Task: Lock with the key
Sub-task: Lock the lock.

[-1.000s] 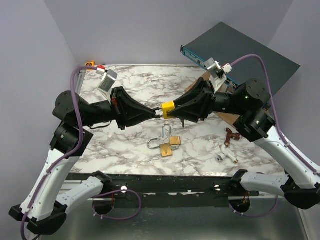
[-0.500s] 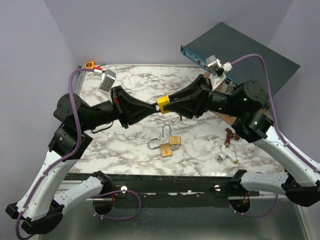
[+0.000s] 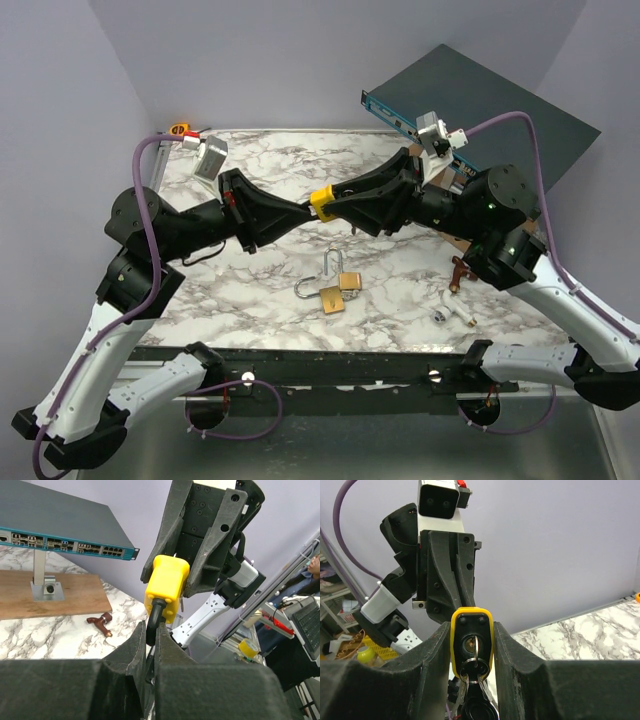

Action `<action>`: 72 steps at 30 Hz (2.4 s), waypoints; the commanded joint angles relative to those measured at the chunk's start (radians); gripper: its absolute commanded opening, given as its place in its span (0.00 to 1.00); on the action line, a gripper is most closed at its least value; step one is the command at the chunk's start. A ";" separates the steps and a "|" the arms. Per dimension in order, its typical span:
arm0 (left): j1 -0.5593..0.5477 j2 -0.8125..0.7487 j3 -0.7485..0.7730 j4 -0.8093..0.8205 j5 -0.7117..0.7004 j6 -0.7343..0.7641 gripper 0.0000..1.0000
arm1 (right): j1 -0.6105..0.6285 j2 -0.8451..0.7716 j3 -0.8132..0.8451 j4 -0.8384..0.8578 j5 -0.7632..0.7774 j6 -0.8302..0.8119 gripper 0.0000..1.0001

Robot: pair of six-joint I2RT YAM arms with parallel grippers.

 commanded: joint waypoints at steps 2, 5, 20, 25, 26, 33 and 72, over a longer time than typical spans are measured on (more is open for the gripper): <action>0.013 0.035 0.013 0.216 0.061 -0.100 0.00 | 0.069 0.063 -0.066 -0.144 -0.056 -0.016 0.01; 0.013 0.047 0.012 0.293 0.109 -0.129 0.00 | 0.071 0.069 -0.080 -0.136 -0.060 -0.011 0.01; -0.011 0.081 0.022 0.336 0.196 -0.176 0.00 | 0.086 0.107 -0.079 -0.127 -0.059 -0.016 0.01; -0.012 0.101 0.038 0.368 0.199 -0.204 0.00 | 0.113 0.120 -0.075 -0.151 -0.032 -0.036 0.01; -0.012 0.106 0.045 0.367 0.196 -0.206 0.00 | 0.120 0.122 -0.076 -0.152 -0.024 -0.039 0.01; -0.019 0.149 0.102 0.348 0.195 -0.219 0.00 | 0.147 0.128 -0.081 -0.170 0.013 -0.057 0.01; 0.055 0.135 0.155 0.189 0.221 -0.096 0.00 | 0.232 0.074 -0.037 -0.296 0.251 -0.156 0.14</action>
